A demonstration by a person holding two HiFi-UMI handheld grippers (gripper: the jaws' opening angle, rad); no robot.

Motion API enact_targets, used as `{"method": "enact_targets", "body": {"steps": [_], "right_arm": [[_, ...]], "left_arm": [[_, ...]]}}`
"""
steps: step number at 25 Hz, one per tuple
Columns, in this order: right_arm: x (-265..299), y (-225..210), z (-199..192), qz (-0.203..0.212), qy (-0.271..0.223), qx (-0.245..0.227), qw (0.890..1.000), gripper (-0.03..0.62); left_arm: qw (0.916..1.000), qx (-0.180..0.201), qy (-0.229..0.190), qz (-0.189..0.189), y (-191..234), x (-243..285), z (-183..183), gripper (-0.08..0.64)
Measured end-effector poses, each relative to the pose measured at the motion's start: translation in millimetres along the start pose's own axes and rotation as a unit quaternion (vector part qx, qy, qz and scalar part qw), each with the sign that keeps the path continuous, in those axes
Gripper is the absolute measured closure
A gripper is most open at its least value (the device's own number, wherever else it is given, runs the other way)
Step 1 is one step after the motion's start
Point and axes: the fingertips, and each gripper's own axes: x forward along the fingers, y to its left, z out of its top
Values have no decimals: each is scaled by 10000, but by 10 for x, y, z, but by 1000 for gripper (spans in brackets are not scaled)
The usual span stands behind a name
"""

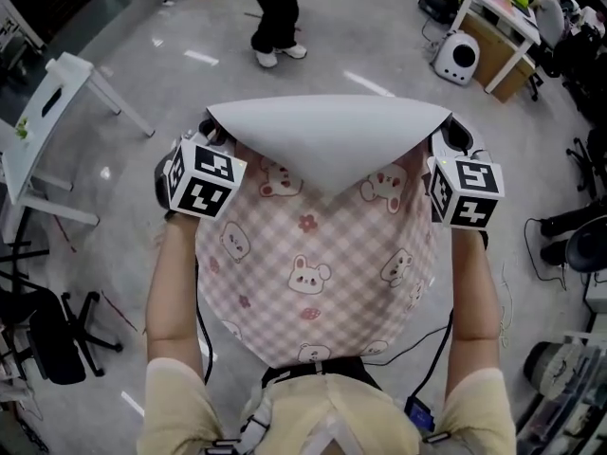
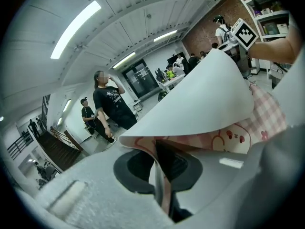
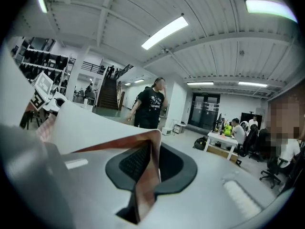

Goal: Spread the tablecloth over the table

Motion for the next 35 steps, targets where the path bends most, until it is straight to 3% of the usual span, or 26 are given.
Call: {"method": "enact_targets", "body": {"steps": [17, 35], "right_arm": [[1142, 489, -979, 312, 892, 76, 9955, 548], [1615, 594, -1996, 589, 1757, 83, 9826, 535]], "left_arm": [[9951, 119, 833, -527, -86, 992, -1082, 534], [9869, 127, 1238, -1031, -481, 1542, -1638, 514]]}}
